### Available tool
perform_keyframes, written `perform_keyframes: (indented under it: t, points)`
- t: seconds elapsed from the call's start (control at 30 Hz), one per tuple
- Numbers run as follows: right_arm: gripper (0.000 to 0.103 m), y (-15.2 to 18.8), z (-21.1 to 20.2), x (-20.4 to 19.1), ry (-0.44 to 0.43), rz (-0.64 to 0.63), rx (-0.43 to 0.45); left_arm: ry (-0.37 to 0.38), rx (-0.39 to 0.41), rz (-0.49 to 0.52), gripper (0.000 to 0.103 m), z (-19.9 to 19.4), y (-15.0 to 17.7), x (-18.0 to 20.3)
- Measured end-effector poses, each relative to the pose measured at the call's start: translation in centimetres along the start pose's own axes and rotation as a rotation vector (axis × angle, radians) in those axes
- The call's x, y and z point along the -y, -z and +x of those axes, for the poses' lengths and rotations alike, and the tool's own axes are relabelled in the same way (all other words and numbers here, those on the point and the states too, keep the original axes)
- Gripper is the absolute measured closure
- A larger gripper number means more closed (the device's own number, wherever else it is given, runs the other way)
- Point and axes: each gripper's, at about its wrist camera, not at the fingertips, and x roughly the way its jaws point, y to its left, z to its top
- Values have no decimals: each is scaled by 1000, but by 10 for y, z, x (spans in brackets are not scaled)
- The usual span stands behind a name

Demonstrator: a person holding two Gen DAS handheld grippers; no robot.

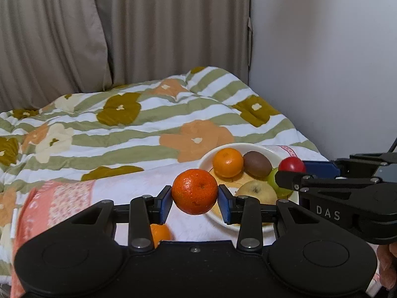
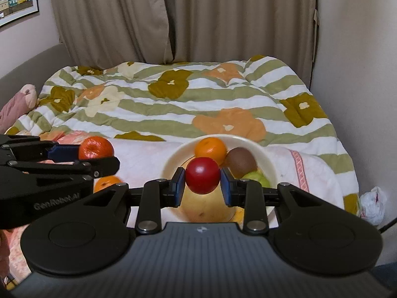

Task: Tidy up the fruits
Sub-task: 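Carry the mandarin and tomato over the duck bowl and lower them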

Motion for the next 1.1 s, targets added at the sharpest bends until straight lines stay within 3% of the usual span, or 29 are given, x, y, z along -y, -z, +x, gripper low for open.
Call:
perform_keyframes:
  t: [0.5,0.9,0.97,1.07,1.1]
  points:
    - [58,-11,83,58,0,20,-86,17,-127,23,60,117,-22,23]
    - [58,-8,103,70,-10,31,-108,18,-236,9,59,156,-19,27]
    - [58,-8,103,71,-9,31,-107,23,-237,2,53,155,-19,27]
    - [58,-7,103,72,-6,29,-100,55,-216,-11,31,150,-22,27]
    - [58,-7,102,72,-4,29,-98,52,-207,-6,17,147,-23,28]
